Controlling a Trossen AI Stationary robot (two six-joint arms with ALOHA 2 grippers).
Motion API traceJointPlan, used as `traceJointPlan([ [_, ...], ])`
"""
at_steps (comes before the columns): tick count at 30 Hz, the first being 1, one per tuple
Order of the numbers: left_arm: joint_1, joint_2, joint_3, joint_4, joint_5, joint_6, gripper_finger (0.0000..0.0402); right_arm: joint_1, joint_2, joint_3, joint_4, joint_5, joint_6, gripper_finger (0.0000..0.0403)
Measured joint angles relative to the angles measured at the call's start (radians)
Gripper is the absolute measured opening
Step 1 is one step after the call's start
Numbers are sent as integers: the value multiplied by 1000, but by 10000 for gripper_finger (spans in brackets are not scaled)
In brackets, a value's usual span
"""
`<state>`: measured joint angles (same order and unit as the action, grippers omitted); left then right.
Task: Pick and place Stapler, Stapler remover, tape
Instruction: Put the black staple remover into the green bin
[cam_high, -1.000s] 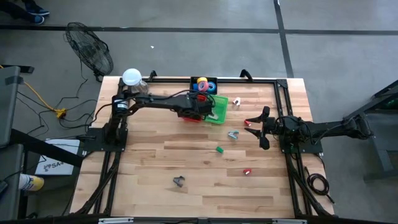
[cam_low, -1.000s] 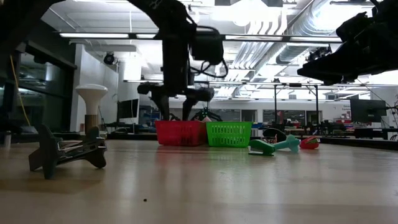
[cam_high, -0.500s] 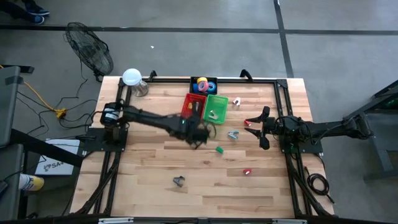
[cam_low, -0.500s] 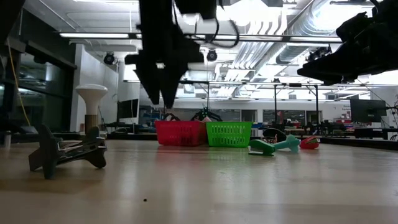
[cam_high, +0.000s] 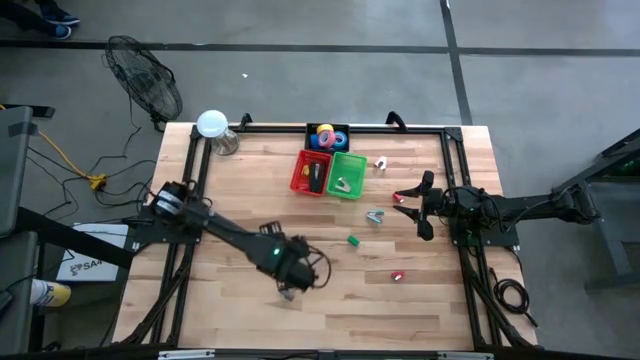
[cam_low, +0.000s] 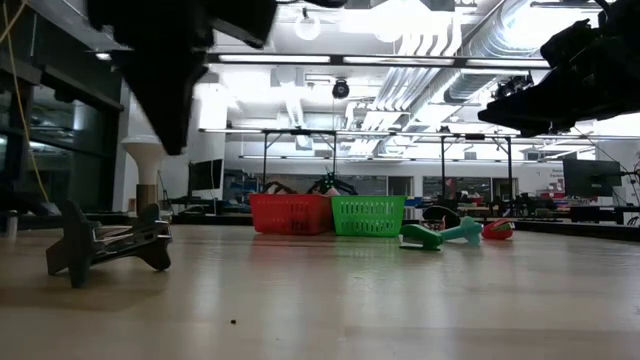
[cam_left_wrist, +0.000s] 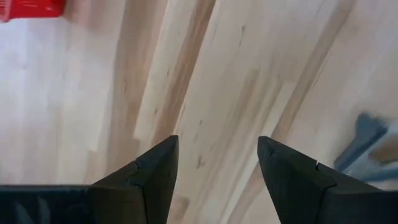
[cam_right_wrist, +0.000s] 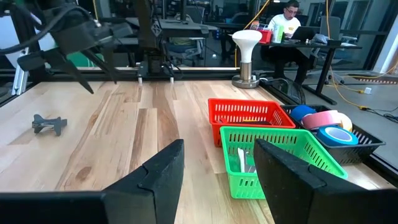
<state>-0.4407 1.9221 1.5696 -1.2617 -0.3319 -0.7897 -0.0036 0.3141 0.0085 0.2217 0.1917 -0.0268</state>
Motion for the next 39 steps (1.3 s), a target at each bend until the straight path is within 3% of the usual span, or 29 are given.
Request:
traceJointPlan([
  [6, -73, 0, 0, -36, -36, -1, 214, 0, 0, 0, 0, 0, 0, 185],
  [12, -114, 1, -68, 77, -28, -4, 214, 0, 0, 0, 0, 0, 0, 185],
  [21, -160, -5, -225, 252, 70, -17, 214, 0, 0, 0, 0, 0, 0, 185],
  [34, -228, -6, -228, 350, 78, 27, 214, 0, 0, 0, 0, 0, 0, 185],
  [39, -295, -28, -225, 361, 24, 35, 214, 0, 0, 0, 0, 0, 0, 185],
])
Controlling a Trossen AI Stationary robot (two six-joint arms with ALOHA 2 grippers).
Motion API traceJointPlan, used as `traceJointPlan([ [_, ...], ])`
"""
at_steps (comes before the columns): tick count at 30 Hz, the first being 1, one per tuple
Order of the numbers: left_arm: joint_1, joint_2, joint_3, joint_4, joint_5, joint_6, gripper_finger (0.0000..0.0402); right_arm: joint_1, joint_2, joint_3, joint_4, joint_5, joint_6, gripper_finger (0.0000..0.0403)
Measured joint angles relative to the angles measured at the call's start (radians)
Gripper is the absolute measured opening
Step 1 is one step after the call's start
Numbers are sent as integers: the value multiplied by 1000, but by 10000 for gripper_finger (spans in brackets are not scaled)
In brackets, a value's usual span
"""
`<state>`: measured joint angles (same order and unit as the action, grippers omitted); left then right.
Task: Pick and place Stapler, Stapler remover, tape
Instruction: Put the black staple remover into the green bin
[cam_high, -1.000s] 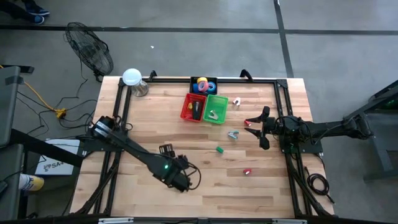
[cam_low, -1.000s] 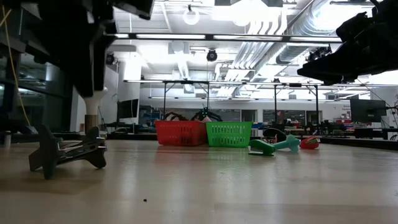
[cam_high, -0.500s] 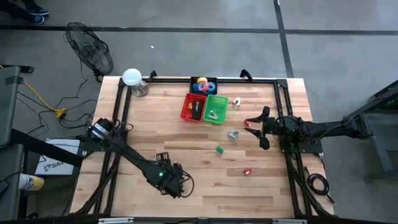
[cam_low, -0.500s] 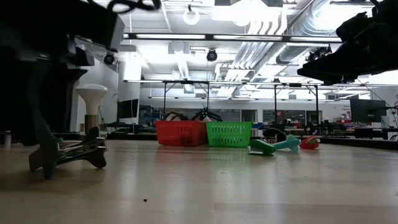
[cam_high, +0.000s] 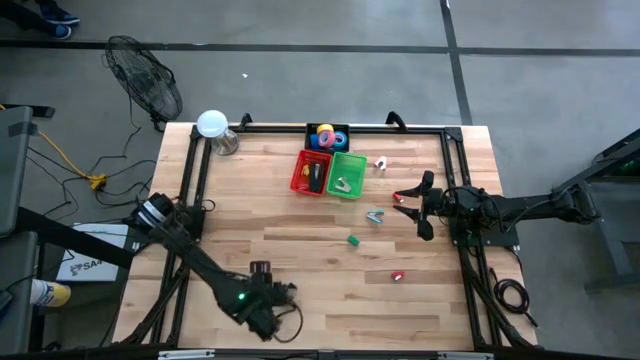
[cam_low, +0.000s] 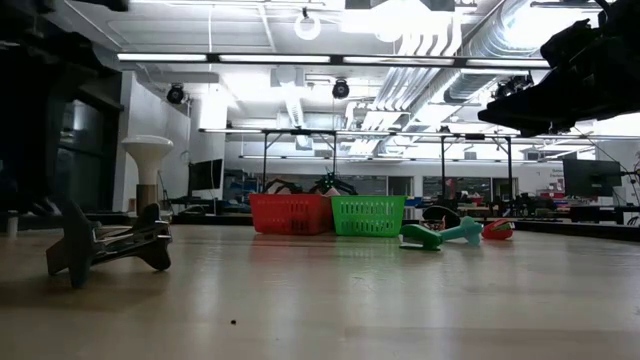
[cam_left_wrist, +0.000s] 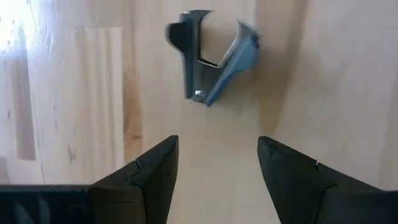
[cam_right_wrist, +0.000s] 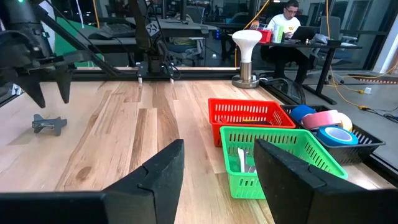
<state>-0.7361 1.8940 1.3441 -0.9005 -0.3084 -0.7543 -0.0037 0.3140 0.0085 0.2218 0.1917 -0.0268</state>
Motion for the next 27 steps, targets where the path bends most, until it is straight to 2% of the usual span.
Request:
traceJointPlan([
  [4, -40, -23, -25, 0, -52, 26, 214, 0, 0, 0, 0, 0, 0, 185],
  [7, -60, -80, -103, 60, -73, 43, 214, 0, 0, 0, -1, 0, 0, 185],
  [16, -63, -215, -436, 448, -101, 48, 214, 0, 2, 0, -1, 0, 0, 185],
  [22, -64, -227, -578, 701, -160, 167, 214, 0, 9, 0, 2, 0, 0, 185],
  [27, -64, -229, -647, 817, -182, 264, 214, 0, 14, 0, 0, 0, 0, 185],
])
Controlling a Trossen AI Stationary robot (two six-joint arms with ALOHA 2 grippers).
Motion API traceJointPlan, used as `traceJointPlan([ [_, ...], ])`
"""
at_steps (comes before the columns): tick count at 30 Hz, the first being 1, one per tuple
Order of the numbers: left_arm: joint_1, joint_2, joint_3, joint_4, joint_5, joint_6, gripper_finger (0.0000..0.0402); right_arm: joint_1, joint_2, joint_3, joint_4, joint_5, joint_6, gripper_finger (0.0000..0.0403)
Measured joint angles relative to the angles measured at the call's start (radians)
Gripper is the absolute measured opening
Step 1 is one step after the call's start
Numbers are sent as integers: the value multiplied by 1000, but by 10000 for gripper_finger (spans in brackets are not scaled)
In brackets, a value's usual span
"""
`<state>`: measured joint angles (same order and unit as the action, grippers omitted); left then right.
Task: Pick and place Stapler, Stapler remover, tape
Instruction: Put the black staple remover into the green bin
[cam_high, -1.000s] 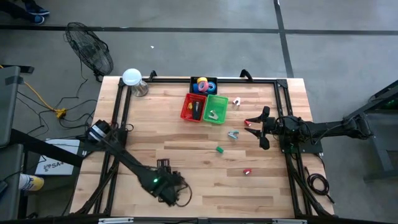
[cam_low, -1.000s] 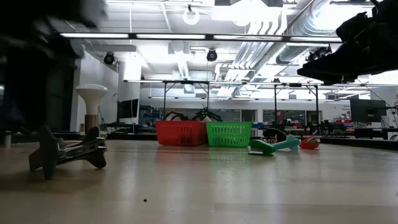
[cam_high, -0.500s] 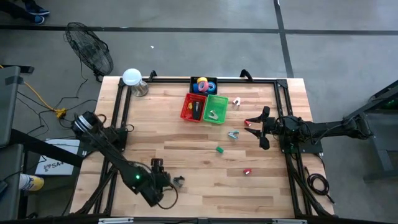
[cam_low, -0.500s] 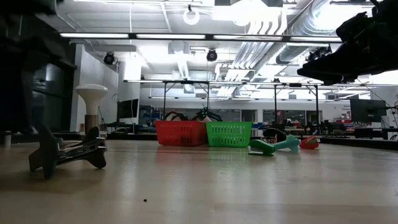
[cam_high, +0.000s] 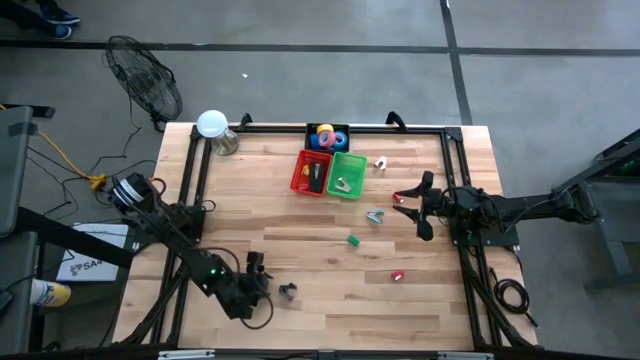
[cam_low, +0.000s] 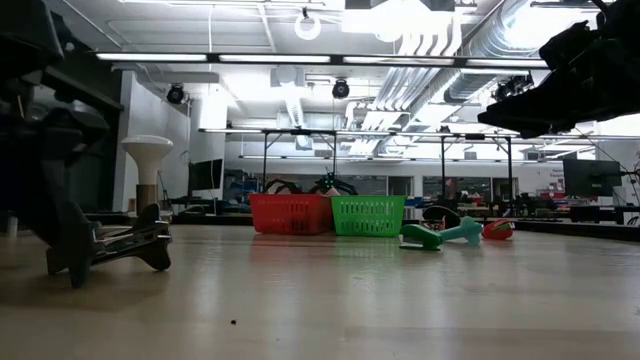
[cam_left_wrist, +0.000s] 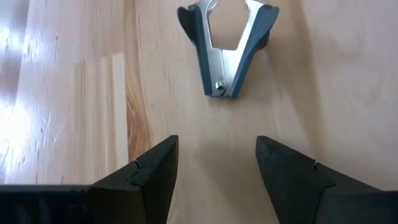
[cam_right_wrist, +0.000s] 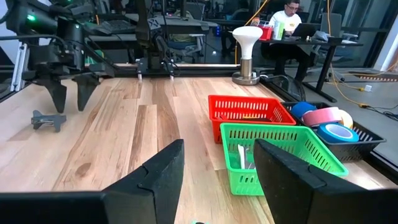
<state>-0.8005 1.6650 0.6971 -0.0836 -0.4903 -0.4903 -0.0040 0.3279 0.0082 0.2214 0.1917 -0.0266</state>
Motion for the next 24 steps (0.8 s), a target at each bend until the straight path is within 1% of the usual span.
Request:
traceJointPlan([
  [5, 0, 1, -66, 123, -10, 51, 214, 0, 0, 0, 0, 0, 0, 185],
  [11, 1, 2, -137, 224, -28, 38, 214, 0, 0, 0, 0, 0, 0, 185],
  [19, 1, 4, -174, 282, -45, 34, 215, 0, 0, 0, 0, 0, 0, 185],
  [21, 1, 10, -174, 286, -55, 36, 224, 0, 0, 0, 0, 0, 0, 185],
  [24, -5, 42, -177, 335, -99, 37, 250, 0, 0, 0, 0, 0, 0, 185],
])
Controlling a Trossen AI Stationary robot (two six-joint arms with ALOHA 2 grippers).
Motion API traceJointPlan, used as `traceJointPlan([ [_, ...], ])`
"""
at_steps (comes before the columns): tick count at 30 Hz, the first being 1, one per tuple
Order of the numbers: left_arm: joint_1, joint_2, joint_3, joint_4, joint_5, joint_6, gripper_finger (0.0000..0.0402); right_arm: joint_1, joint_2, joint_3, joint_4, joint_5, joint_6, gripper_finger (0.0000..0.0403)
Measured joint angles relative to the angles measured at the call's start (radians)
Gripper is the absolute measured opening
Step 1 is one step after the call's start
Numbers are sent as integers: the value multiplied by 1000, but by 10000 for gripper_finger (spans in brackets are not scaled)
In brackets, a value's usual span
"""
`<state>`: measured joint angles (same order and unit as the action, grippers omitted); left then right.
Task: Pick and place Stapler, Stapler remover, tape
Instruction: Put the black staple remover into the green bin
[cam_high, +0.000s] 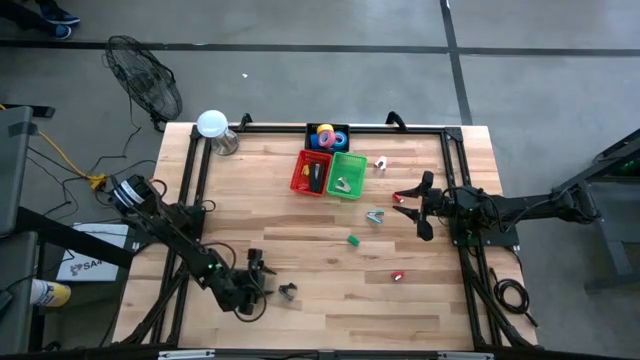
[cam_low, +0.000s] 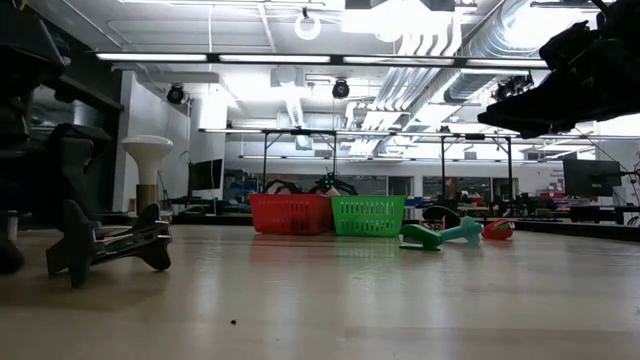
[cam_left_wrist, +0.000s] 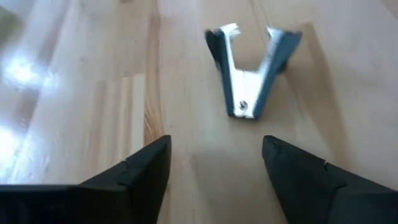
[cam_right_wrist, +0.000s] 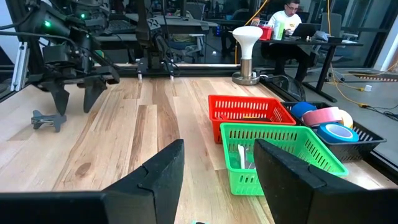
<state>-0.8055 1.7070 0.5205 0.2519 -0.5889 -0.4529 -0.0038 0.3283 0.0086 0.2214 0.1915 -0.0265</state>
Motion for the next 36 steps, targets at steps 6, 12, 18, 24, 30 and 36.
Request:
traceJointPlan([
  [6, -13, 82, -1, 136, -59, 4, 293, 0, 0, 0, 0, 0, 0, 185],
  [12, -11, 116, 1, 202, -30, 4, 286, 0, 0, 0, 0, 0, 0, 185],
  [18, -11, 120, 1, 220, -17, 9, 278, 0, 0, 0, 0, 0, 0, 185],
  [24, -11, 124, 17, 228, -13, 102, 278, 0, 0, 0, 0, 0, 0, 185],
  [30, -5, 126, 44, 217, -2, 211, 278, 0, 0, 0, 0, 0, 0, 185],
  [36, 30, 127, 56, 216, 42, 216, 278, 0, 0, 0, 0, 0, 0, 185],
])
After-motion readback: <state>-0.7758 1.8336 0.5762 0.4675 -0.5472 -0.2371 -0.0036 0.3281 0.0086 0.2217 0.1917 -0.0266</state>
